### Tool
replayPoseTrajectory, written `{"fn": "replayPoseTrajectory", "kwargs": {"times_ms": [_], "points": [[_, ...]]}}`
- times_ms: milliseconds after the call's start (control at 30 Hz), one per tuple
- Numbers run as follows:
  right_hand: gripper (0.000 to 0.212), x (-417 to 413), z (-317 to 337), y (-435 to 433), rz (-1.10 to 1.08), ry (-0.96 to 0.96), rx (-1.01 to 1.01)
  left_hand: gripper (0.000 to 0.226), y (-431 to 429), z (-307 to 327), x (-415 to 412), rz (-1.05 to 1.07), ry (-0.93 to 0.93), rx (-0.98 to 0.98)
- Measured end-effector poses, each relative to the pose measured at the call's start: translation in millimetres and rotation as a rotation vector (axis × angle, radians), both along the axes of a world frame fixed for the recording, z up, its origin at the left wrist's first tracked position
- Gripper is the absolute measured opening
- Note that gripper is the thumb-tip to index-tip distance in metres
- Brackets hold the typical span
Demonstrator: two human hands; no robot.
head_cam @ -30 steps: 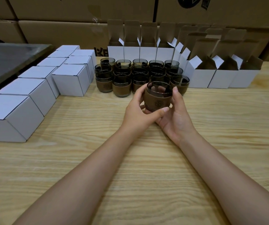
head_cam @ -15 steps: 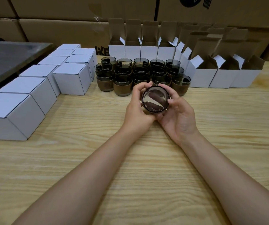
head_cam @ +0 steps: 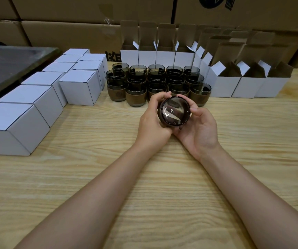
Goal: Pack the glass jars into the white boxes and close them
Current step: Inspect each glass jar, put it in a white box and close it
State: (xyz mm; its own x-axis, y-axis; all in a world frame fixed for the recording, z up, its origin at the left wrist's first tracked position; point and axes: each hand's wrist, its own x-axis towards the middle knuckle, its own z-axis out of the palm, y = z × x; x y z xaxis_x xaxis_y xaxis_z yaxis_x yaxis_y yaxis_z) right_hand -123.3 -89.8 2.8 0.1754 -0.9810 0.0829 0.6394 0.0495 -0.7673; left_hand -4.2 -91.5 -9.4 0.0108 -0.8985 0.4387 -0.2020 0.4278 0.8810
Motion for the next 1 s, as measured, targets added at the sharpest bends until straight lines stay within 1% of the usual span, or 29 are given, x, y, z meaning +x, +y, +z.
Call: {"fn": "replayPoseTrajectory", "kwargs": {"times_ms": [167,333,433,533,567,700,833,933,1000], "points": [[0.034,1.8,2.2,0.3,-0.044,0.044,0.027,0.079,-0.3,-0.5,0.5,0.022,-0.01,0.006],[0.037,2.9,2.9,1.0,-0.072,0.088,0.088,0.08,-0.9,-0.1,0.2,0.031,0.008,0.01],[0.038,2.9,2.4,1.5,-0.117,0.128,0.09,0.081,-2.3,0.6,0.8,0.013,0.033,0.032],[0.056,5.9,4.5,3.7,-0.166,0.182,0.094,0.082,-2.9,0.5,1.6,0.004,0.066,0.057],[0.059,7.0,4.9,4.1,-0.177,0.197,0.093,0.082,-2.9,0.3,1.7,0.002,0.076,0.066],[0.052,7.1,4.5,3.1,-0.209,0.221,0.072,0.083,-2.1,0.7,1.8,-0.012,0.091,0.094],[0.042,6.5,4.6,4.8,-0.168,0.201,0.008,0.084,-1.7,0.1,2.2,-0.012,0.068,0.118],[0.053,7.0,6.5,6.6,-0.165,0.198,-0.001,0.084,-2.7,-1.4,2.1,0.019,0.036,0.119],[0.053,6.8,6.6,6.9,-0.16,0.19,-0.013,0.082,-3.6,-2.1,1.8,0.049,0.012,0.111]]}}
